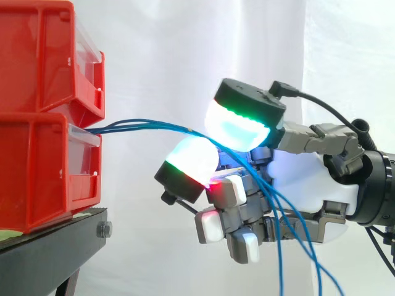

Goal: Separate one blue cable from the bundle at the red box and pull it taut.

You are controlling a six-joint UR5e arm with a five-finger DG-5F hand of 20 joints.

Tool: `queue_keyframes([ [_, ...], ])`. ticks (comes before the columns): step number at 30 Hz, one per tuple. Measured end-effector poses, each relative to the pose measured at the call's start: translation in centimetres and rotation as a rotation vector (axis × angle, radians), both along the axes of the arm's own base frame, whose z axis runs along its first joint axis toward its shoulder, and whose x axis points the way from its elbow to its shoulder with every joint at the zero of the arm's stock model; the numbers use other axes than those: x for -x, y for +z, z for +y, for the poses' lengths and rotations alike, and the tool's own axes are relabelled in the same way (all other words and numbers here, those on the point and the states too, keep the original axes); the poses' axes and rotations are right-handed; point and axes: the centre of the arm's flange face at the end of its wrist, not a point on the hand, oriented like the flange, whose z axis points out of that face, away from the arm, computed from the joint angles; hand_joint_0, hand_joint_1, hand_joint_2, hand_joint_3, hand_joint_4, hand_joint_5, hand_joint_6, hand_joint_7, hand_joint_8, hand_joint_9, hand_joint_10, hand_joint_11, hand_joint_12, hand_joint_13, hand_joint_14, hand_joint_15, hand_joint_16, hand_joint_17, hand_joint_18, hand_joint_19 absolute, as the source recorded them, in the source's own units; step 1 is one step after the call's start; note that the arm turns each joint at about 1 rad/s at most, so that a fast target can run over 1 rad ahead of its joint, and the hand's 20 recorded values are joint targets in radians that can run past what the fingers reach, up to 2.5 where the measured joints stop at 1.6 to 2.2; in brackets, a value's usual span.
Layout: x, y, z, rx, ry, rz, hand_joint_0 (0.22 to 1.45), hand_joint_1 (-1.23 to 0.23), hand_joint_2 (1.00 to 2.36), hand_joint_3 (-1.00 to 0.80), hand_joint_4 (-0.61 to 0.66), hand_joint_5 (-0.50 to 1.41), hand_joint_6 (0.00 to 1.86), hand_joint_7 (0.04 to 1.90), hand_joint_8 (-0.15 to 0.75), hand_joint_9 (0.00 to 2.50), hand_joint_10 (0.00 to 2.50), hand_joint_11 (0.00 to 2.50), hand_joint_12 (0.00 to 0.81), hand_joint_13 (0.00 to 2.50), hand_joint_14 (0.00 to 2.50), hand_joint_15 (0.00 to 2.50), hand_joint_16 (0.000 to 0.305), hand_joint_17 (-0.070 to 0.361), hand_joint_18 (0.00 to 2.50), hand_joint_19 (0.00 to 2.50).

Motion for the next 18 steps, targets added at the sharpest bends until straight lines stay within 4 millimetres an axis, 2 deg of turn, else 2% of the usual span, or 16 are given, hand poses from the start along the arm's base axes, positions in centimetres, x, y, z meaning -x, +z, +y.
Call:
queue_keyframes([
  [3,0.03,-0.03,0.01,0.002,0.003,0.003,0.67,-0.73,1.0,-0.5,0.19,-0.16,0.9,1.01,0.391,1.09,0.02,0.9,0.409,0.98,0.02,0.5,0.051,0.114,0.98,0.66],
  [6,0.04,-0.05,0.01,0.002,0.004,0.004,0.63,-0.72,1.0,-0.5,0.21,-0.15,0.9,1.02,0.399,1.13,0.02,0.92,0.407,1.01,0.02,0.5,0.049,0.111,0.99,0.67],
  [10,0.05,-0.06,-0.04,0.003,0.004,0.005,0.56,-0.57,1.0,-0.5,0.22,-0.14,0.9,1.03,0.406,1.18,0.02,0.92,0.413,1.05,0.02,0.52,0.05,0.113,1.03,0.68],
  [11,0.05,-0.06,-0.04,0.003,0.004,0.005,0.59,-0.49,1.0,-0.5,0.2,-0.13,0.89,1.08,0.401,1.21,0.02,0.94,0.405,1.06,0.02,0.52,0.049,0.11,1.03,0.69],
  [12,0.05,-0.05,-0.06,0.003,0.004,0.004,0.6,-0.48,1.0,-0.5,0.18,-0.13,0.89,1.09,0.397,1.22,0.02,0.95,0.405,1.06,0.02,0.52,0.049,0.11,1.03,0.69],
  [15,0.04,-0.03,-0.07,0.003,0.004,0.003,0.64,-0.47,1.0,-0.5,0.14,-0.13,0.9,1.11,0.392,1.22,0.02,0.96,0.406,1.06,0.02,0.53,0.049,0.11,1.04,0.7],
  [18,0.03,-0.03,-0.08,0.003,0.004,0.002,0.64,-0.56,1.01,-0.39,0.17,-0.13,0.9,1.14,0.4,1.22,0.02,0.96,0.408,1.06,0.02,0.53,0.049,0.111,1.04,0.7],
])
